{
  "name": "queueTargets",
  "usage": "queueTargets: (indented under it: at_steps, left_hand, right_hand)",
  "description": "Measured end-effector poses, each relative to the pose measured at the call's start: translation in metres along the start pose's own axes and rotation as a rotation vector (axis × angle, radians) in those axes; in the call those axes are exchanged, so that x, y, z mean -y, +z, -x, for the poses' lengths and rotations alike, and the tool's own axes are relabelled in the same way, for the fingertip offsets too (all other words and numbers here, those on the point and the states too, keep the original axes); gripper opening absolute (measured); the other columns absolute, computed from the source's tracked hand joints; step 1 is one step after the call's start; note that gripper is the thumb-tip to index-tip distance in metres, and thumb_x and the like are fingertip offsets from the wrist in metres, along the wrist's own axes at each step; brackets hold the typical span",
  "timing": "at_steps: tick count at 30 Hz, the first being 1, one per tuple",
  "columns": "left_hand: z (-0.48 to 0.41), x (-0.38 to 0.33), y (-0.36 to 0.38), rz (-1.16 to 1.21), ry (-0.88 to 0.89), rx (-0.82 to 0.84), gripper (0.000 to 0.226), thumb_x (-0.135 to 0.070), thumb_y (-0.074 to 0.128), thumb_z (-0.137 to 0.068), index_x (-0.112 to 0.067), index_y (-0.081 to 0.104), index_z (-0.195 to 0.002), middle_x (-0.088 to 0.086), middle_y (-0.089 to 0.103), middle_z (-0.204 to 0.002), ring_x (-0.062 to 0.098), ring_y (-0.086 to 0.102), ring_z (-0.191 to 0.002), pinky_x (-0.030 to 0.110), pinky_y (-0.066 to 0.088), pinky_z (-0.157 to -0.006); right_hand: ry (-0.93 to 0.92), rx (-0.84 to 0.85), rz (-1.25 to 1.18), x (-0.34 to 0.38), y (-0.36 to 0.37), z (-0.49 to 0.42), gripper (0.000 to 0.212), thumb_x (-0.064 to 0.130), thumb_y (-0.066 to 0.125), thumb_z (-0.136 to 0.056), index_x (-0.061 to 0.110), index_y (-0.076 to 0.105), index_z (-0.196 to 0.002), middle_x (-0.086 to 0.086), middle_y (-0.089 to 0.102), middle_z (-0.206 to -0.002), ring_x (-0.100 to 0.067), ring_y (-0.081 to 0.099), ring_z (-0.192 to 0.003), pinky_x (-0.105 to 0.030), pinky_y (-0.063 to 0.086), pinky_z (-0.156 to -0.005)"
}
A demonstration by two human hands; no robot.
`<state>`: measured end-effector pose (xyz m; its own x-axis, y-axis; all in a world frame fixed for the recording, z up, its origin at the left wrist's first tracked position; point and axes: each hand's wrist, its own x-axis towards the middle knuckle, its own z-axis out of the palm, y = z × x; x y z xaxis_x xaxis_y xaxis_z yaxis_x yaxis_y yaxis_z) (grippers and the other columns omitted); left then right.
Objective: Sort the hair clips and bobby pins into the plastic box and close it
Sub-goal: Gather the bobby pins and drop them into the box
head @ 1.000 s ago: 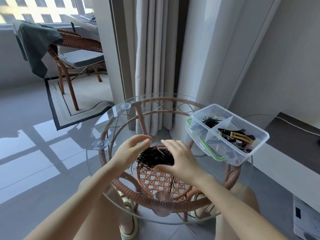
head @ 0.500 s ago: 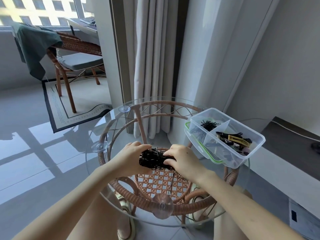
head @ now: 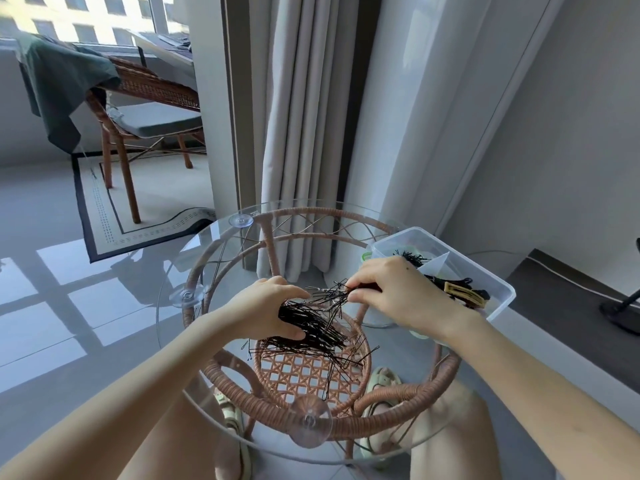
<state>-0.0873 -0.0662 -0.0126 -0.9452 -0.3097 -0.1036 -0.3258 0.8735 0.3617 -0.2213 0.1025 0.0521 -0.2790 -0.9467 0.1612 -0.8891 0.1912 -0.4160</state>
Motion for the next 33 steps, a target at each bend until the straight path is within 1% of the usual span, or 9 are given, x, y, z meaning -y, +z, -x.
queueTargets:
  at_steps: [4,7,9,14,18,23,29,31,33]
  left_hand:
    - [-0.007,-0.005,-0.003,-0.057,0.003,0.035,0.067,-0.048,0.070,-0.072,-0.035,0.044,-0.133,0.000,0.048,-0.128,0.021,0.045,-0.118,0.035,0.043,-0.095]
    - [-0.011,-0.007,-0.003,-0.090,0.001,0.078,0.065,-0.045,0.069,-0.074,-0.033,0.044,-0.133,0.000,0.048,-0.128,0.021,0.045,-0.118,0.037,0.044,-0.096]
    - [-0.012,-0.006,-0.003,-0.099,0.004,0.092,0.063,-0.045,0.069,-0.074,-0.033,0.046,-0.132,-0.001,0.049,-0.127,0.020,0.045,-0.116,0.037,0.045,-0.095]
    - [-0.016,-0.003,-0.007,-0.070,0.007,0.134,0.062,-0.043,0.069,-0.075,-0.030,0.047,-0.131,-0.002,0.050,-0.126,0.018,0.048,-0.114,0.035,0.045,-0.096]
    - [-0.017,0.000,-0.012,-0.065,0.031,0.177,0.063,-0.040,0.070,-0.075,-0.031,0.046,-0.132,-0.003,0.048,-0.127,0.017,0.047,-0.114,0.033,0.043,-0.097]
    - [-0.015,0.002,-0.011,-0.053,0.033,0.145,0.067,-0.033,0.071,-0.075,-0.034,0.040,-0.135,-0.005,0.042,-0.128,0.014,0.045,-0.112,0.026,0.042,-0.094]
    - [-0.014,0.002,-0.010,-0.044,-0.022,0.118,0.072,-0.031,0.072,-0.074,-0.032,0.036,-0.136,-0.002,0.045,-0.128,0.014,0.049,-0.106,0.022,0.043,-0.087]
    - [-0.014,0.002,-0.010,-0.037,-0.039,0.099,0.076,-0.033,0.074,-0.072,-0.032,0.033,-0.136,-0.001,0.041,-0.124,0.012,0.049,-0.096,0.018,0.046,-0.078]
    - [-0.012,0.001,-0.011,-0.060,-0.053,0.071,0.078,-0.038,0.073,-0.071,-0.032,0.032,-0.137,-0.001,0.039,-0.121,0.012,0.046,-0.092,0.014,0.042,-0.067]
  right_hand:
    - [-0.006,-0.025,-0.030,-0.001,-0.026,-0.001,0.013,0.014,0.068,-0.082,0.011,0.074,-0.093,0.005,0.065,-0.082,-0.004,0.057,-0.077,-0.018,0.043,-0.074]
    - [0.011,-0.097,-0.001,-0.009,-0.048,-0.003,0.012,0.014,0.069,-0.080,0.012,0.074,-0.091,0.003,0.068,-0.083,-0.007,0.060,-0.078,-0.019,0.044,-0.072]
    - [0.040,-0.134,0.013,-0.019,-0.065,-0.006,0.011,0.014,0.070,-0.080,0.013,0.074,-0.089,0.003,0.068,-0.081,-0.008,0.060,-0.075,-0.019,0.043,-0.069]
    - [0.170,-0.114,0.061,-0.058,-0.100,-0.021,0.009,0.014,0.072,-0.078,0.015,0.074,-0.087,0.004,0.068,-0.080,-0.004,0.058,-0.074,-0.010,0.040,-0.064]
    - [0.245,-0.011,0.155,-0.083,-0.110,-0.041,0.012,0.016,0.071,-0.079,0.012,0.074,-0.090,-0.001,0.070,-0.086,-0.013,0.062,-0.081,-0.023,0.046,-0.075]
    - [0.270,0.291,0.337,-0.107,-0.088,-0.066,0.010,0.021,0.071,-0.078,0.016,0.074,-0.086,0.002,0.071,-0.086,-0.014,0.064,-0.083,-0.032,0.052,-0.081]
    - [0.248,0.437,0.312,-0.110,-0.049,-0.081,0.020,0.014,0.070,-0.079,0.010,0.072,-0.098,-0.002,0.071,-0.094,-0.012,0.059,-0.078,-0.012,0.042,-0.062]
    - [0.253,0.427,0.307,-0.114,-0.046,-0.079,0.022,0.014,0.070,-0.078,0.012,0.071,-0.100,-0.001,0.067,-0.089,-0.013,0.059,-0.079,-0.015,0.043,-0.063]
    - [0.268,0.409,0.284,-0.118,-0.048,-0.074,0.025,0.012,0.068,-0.077,0.016,0.071,-0.101,0.002,0.066,-0.089,-0.015,0.062,-0.084,-0.022,0.048,-0.072]
